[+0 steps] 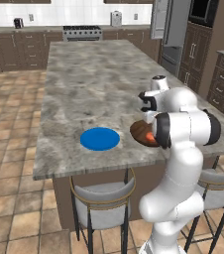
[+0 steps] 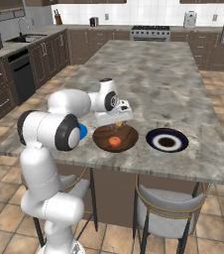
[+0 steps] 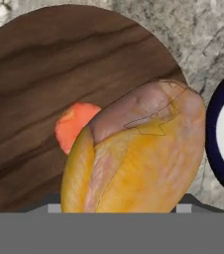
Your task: Pick the chicken drumstick and squash from their plates and place them in the bowl. Then put the bowl in the fridge.
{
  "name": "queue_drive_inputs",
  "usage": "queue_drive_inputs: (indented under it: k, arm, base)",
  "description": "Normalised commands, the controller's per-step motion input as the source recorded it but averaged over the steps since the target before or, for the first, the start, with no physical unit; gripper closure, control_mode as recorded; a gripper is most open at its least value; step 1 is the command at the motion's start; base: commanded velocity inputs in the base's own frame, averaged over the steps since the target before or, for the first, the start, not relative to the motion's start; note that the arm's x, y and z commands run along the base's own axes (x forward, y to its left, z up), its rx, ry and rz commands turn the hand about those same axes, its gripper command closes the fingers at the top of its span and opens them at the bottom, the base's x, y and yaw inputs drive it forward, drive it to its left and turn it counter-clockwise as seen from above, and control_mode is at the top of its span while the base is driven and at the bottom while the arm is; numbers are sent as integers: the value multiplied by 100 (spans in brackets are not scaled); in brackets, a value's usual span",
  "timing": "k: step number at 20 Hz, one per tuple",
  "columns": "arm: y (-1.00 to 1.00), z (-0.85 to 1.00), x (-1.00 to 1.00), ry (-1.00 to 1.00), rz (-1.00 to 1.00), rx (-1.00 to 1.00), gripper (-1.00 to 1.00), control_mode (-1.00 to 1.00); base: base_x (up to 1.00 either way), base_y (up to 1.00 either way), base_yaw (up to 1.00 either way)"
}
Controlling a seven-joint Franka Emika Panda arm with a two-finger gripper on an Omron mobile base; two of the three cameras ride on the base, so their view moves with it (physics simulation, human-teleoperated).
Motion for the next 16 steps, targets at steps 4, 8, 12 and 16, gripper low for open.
queue_drive_inputs:
  k: [4,8,12,16]
  arm:
    - [-21,-33,25,0,29,4,100,-100]
    - [-14,-26,25,1,28,4,100,-100]
    - [-13,-26,28,5,25,4,100,-100]
    - [-2,-24,23,4,19,0,100,-100]
  base:
    - [0,0,0]
    - [0,0,0]
    - [0,0,0]
    - [0,0,0]
